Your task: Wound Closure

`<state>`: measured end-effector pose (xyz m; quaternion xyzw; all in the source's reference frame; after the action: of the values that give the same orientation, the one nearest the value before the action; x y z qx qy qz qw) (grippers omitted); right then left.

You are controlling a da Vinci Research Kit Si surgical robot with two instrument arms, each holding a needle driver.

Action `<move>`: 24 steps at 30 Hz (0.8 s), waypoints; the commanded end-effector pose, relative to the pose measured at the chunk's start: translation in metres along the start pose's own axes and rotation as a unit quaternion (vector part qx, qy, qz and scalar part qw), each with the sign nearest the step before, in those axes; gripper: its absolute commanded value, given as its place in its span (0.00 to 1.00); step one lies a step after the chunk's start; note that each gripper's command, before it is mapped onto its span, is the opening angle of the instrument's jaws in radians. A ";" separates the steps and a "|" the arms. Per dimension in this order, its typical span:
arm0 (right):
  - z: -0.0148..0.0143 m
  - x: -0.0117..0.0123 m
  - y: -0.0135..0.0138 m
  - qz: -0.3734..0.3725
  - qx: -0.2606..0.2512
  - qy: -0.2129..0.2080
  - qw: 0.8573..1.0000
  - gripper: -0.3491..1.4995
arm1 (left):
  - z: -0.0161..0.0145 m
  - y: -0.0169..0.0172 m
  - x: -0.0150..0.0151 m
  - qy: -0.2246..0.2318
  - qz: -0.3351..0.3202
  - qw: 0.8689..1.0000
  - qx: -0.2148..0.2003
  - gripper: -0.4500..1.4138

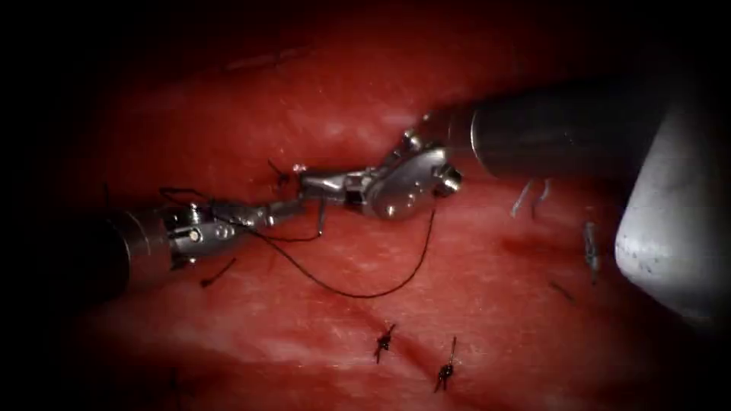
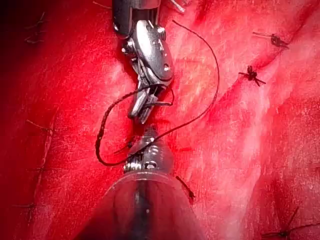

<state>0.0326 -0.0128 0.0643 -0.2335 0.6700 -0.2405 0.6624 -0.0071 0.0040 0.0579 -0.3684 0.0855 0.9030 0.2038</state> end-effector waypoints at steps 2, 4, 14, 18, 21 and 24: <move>0.0011 0.0003 0.0010 0.003 -0.012 0.004 1.000 0.00 | 0.0011 0.0002 -0.0002 0.000 0.000 1.000 0.000 0.06; 0.0011 0.0001 0.0016 0.006 -0.020 0.003 1.000 0.00 | 0.0012 0.0001 -0.0002 0.000 0.000 1.000 0.000 0.06; 0.0007 -0.0030 0.0028 0.016 -0.038 -0.005 0.999 0.00 | 0.0016 -0.0007 -0.0008 0.001 -0.003 1.000 -0.002 0.07; 0.0006 -0.0037 0.0024 0.044 -0.037 -0.007 0.998 0.00 | 0.0015 -0.0007 -0.0008 0.001 -0.003 1.000 -0.002 0.08; 0.0005 -0.0042 0.0026 0.065 -0.040 -0.010 0.997 0.00 | 0.0015 -0.0006 -0.0007 0.001 -0.003 1.000 -0.002 0.08; 0.0006 -0.0047 0.0027 0.080 -0.043 -0.011 0.996 0.00 | 0.0016 -0.0006 -0.0007 0.001 -0.003 1.000 -0.001 0.08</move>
<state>0.0327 -0.0073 0.0656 -0.2083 0.6882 -0.1508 0.6784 -0.0069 0.0048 0.0589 -0.3692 0.0833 0.9024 0.2060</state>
